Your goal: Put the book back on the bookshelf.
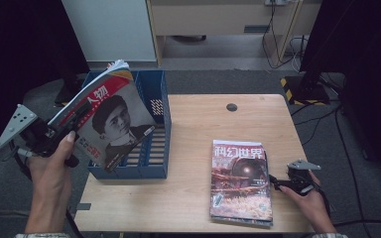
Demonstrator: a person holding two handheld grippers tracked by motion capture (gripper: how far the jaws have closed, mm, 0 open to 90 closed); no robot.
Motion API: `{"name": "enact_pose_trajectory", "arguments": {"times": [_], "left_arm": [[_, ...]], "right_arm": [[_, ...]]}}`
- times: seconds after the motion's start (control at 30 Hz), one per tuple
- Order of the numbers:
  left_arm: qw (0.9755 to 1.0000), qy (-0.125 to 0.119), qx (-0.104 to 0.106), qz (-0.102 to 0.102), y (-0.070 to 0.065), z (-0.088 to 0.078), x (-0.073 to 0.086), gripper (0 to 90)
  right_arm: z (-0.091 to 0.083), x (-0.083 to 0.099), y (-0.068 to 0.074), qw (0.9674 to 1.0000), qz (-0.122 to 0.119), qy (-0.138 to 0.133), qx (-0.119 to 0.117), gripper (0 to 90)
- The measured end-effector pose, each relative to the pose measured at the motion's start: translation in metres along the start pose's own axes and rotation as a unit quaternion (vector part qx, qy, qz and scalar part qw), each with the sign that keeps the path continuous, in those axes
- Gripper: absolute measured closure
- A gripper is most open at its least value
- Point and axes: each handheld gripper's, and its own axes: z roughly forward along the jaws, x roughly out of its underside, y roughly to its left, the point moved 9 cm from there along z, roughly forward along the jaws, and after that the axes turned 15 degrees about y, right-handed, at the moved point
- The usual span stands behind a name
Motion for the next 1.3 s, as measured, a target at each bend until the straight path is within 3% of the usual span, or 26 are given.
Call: {"name": "enact_pose_trajectory", "arguments": {"times": [1.3], "left_arm": [[0.9996, -0.008, -0.025, -0.012, 0.024, -0.021, -0.001, 86.5]], "right_arm": [[0.0, 0.0, 0.0, 1.0, -0.001, -0.001, 0.0, 13.1]]}}
